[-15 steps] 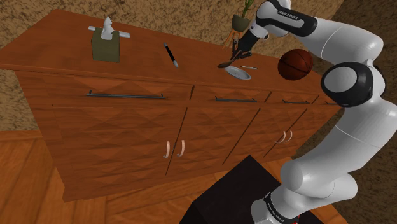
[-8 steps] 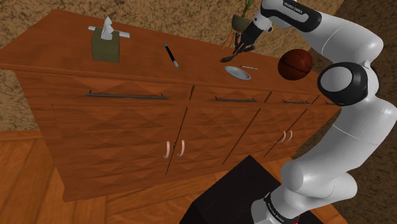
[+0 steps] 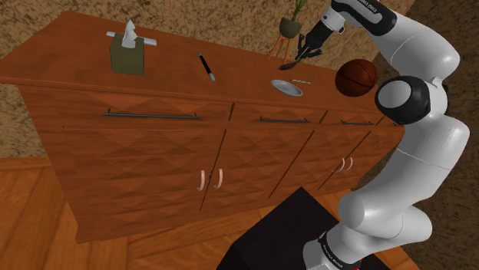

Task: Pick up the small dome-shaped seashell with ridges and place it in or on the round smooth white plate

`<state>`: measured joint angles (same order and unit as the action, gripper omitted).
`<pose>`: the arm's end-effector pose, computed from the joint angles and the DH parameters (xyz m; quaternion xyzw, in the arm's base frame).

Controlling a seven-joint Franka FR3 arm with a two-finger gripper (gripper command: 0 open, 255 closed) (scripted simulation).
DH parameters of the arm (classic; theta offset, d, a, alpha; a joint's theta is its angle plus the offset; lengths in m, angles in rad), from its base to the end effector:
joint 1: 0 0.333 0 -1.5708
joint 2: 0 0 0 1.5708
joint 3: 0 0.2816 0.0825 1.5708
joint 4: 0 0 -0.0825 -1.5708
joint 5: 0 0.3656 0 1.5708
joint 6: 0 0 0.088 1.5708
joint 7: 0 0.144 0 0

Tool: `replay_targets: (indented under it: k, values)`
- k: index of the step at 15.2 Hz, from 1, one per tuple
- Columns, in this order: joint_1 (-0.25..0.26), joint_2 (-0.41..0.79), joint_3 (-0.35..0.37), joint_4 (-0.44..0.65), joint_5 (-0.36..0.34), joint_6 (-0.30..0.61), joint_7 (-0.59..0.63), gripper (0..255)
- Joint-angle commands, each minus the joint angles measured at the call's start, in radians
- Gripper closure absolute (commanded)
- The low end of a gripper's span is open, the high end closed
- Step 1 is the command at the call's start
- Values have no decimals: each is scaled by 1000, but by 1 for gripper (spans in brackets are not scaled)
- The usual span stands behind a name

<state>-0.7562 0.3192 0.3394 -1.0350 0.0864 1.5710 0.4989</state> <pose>0.5535 -0.2754 0.6228 -0.8828 0.4450 -0.1135 0.0985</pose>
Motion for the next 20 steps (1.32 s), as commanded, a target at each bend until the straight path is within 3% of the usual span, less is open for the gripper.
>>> replay_targets:
  k: [1, 3, 9, 20]
  values:
    - [-7, 64, -9, 128, -11, -71, -21, 255]
    - [-11, 137, -18, 273, -24, -149, -41, 255]
    - [-55, 25, -17, 7, 14, 3, -73, 255]
    - [-84, -65, -20, -275, 49, 194, -116, 255]
